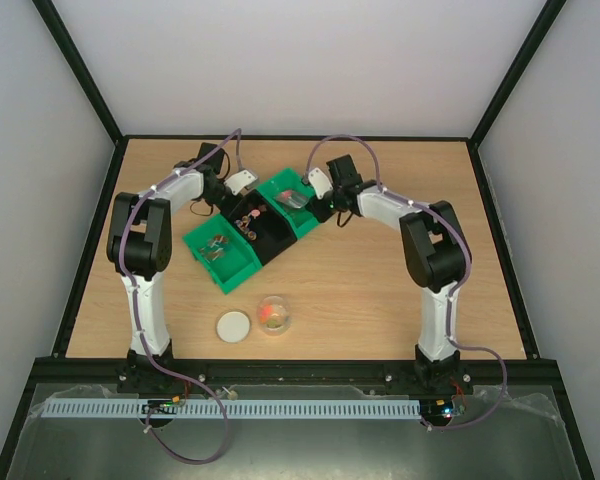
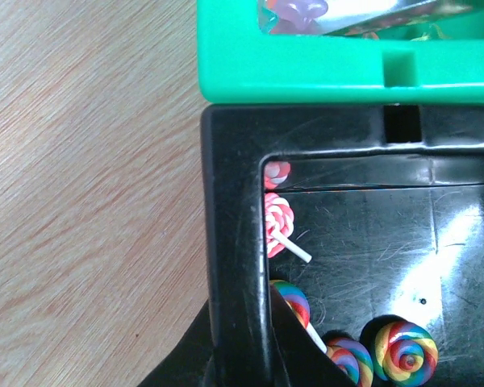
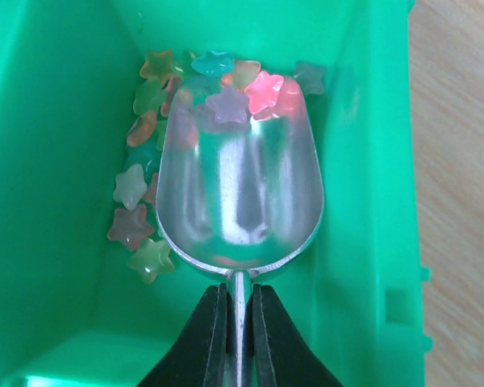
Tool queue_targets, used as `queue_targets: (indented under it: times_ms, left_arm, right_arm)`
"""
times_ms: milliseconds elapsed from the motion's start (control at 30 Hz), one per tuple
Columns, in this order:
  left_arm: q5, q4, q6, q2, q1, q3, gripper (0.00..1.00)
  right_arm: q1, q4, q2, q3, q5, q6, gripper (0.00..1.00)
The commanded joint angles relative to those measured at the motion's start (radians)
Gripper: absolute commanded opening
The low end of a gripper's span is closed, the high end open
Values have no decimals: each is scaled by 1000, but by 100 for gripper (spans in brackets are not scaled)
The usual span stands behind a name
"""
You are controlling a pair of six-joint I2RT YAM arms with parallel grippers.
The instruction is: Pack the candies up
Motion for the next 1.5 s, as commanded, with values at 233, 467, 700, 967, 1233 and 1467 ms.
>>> queue_targets:
  times_ms: [233,467,700,967,1233,1467]
  left_arm:
    - [33,-82,39,33,22,50,2]
    - [17,-83,29,34,22,54,2]
    - [7,-91,20,46,22,72,2]
    - [5,-90,4,51,24,74,2]
    - [12,-100,15,60,24,81,2]
    - [12,-125,25,74,24,100,2]
  right_arm:
    - [-30,416,-63,-295,-92,143,1]
    - [-67,602,-128,-406,-175,200,1]
    - [-100,681,-185,-471,-260,246,1]
    - [-129,742,-288,-570,-324,244,1]
    - [-131,632,-481,-618,-430,147,1]
    - [-131,319,-697,-643,-604,-100,1]
